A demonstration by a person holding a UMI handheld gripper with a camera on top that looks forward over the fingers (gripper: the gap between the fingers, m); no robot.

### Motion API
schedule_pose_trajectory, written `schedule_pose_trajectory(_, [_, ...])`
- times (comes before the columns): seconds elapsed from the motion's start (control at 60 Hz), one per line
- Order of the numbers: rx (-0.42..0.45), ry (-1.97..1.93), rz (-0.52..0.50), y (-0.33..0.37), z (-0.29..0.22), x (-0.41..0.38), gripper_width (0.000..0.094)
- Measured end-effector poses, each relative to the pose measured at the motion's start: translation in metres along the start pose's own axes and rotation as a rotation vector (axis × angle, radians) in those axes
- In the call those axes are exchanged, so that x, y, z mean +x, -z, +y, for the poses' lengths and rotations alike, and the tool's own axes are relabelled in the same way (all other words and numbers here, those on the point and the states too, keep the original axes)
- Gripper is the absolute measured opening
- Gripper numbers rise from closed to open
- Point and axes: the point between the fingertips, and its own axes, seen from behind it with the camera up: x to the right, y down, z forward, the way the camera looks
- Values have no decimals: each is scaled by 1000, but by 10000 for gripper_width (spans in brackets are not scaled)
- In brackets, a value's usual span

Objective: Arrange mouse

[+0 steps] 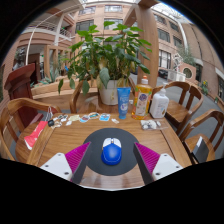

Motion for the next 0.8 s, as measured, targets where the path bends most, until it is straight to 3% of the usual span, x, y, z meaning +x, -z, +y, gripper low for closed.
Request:
schedule_pose_trajectory(0.367, [106, 17, 25, 163, -29, -4, 855])
schedule_pose_trajectory(0.8, [94, 35, 24, 241, -7, -11, 855])
